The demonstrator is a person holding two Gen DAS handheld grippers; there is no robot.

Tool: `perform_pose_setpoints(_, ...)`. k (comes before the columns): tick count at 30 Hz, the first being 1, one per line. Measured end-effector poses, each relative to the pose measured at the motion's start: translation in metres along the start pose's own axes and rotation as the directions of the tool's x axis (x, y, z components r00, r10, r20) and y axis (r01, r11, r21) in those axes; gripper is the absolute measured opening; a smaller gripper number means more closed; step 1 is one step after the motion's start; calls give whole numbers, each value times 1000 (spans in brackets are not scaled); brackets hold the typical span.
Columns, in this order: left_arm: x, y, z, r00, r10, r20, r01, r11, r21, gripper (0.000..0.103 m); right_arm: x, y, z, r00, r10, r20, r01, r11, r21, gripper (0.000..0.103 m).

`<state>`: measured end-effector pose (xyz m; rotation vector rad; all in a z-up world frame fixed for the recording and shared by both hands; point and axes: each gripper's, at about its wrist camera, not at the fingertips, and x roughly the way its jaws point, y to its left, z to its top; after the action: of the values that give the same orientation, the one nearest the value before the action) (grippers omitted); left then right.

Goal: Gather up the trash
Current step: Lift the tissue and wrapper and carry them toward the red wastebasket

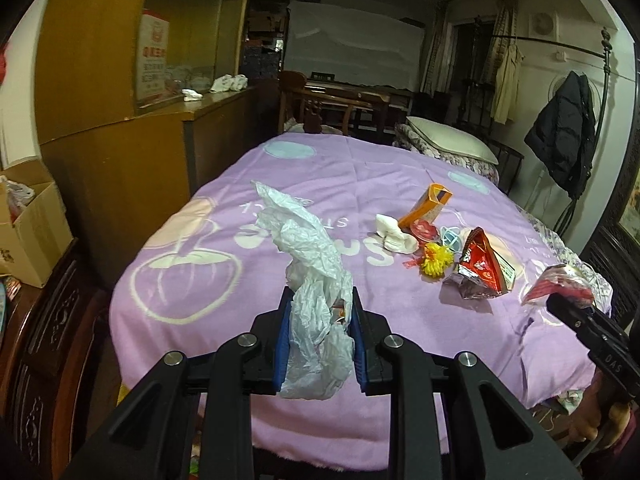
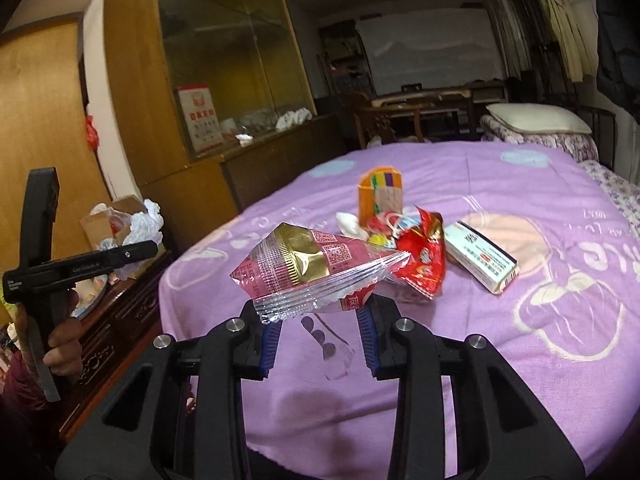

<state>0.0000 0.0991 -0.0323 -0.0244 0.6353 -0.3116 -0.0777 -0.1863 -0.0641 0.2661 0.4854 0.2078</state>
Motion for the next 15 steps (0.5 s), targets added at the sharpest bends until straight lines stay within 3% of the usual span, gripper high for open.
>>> perform_pose_setpoints(8,-33,56,-19,995,97,-4,-97,994,-55,26,-7,31,-2,999,53,4,-53,998,-41,35)
perform_pose_setpoints(15,-31,127,-60,980,160,-115,-177,971,-158,27,12,58,-10,993,99,-59,-101,994,-46,35)
